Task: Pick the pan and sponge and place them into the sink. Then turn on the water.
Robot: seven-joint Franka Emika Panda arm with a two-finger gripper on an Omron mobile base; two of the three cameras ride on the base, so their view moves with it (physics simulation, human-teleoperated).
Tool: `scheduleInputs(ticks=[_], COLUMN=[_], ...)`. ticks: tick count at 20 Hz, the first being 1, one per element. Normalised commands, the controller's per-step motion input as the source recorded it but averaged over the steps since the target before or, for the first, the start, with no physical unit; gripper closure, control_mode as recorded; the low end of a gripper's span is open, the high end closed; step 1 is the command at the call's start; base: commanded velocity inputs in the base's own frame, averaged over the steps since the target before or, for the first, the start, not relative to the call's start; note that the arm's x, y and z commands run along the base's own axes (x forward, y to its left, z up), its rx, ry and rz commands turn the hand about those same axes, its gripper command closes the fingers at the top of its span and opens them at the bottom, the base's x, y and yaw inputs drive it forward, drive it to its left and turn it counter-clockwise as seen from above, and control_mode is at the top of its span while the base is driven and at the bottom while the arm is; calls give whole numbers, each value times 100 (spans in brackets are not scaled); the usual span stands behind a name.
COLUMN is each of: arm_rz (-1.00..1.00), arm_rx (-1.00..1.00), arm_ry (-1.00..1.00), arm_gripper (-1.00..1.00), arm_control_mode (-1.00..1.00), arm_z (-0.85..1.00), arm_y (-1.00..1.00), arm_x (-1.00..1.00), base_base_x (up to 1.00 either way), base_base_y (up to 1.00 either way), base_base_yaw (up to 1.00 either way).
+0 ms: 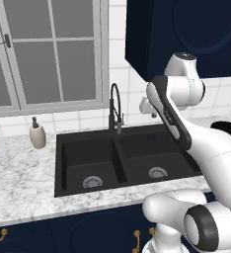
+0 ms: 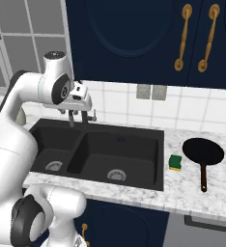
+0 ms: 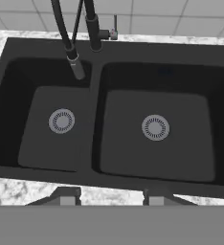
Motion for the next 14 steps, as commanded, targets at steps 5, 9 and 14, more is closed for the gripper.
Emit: scheduleInputs(ticks=[5, 9, 14], arm_rz=[-9, -29, -20], arm_rx=[2, 2, 0], arm_ry=[2, 2, -3], arm_gripper=[-100, -100, -100], arm_control_mode=[-100, -100, -100], arm_z=[0, 0, -37], arm_y=[-38, -100, -100], arm_x=[0, 0, 0], base_base_x=[0, 0, 0], base_base_y=[0, 0, 0], base_base_yaw=[0, 0, 0])
